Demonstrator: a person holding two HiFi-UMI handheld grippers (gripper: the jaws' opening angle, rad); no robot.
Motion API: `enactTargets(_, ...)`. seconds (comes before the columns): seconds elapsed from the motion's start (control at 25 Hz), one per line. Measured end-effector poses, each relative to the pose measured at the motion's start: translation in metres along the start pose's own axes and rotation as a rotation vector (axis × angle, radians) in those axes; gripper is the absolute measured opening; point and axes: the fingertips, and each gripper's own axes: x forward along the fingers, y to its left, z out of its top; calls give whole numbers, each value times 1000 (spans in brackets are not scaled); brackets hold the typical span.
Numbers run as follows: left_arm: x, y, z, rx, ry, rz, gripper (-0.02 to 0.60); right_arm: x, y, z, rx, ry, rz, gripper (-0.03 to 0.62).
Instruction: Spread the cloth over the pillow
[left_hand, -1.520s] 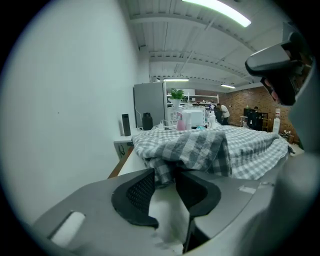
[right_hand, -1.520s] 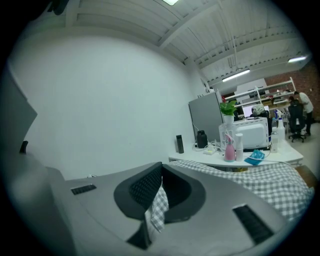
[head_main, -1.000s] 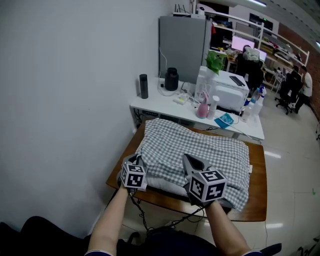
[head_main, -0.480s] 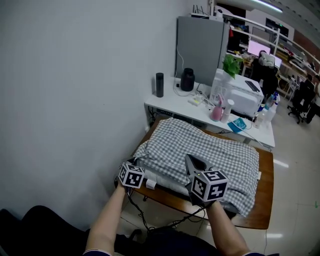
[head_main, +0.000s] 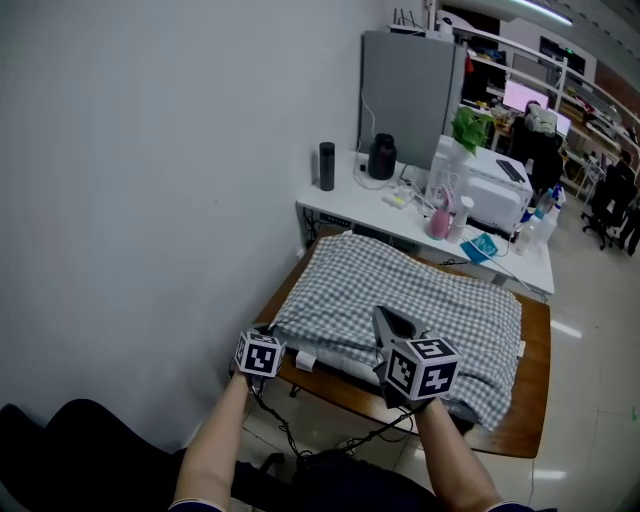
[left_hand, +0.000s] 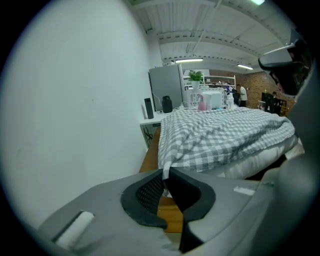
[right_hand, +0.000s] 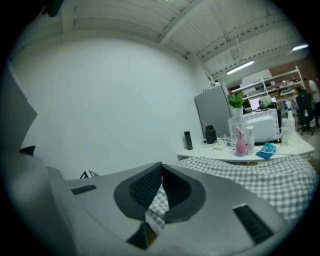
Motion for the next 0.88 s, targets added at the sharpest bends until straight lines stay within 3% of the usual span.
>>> enactTargets(0.48, -34, 5, 21, -54, -88, 26, 40, -16, -15, 9, -38, -16, -18, 3)
enactTargets(0.64, -54, 15, 20, -104, -108, 67, 37, -19, -23, 9, -74, -3, -24, 3)
enactTargets(0.88, -82, -15, 59, -116, -206, 23, 27, -43, -35, 7, -77, -8, -46, 3)
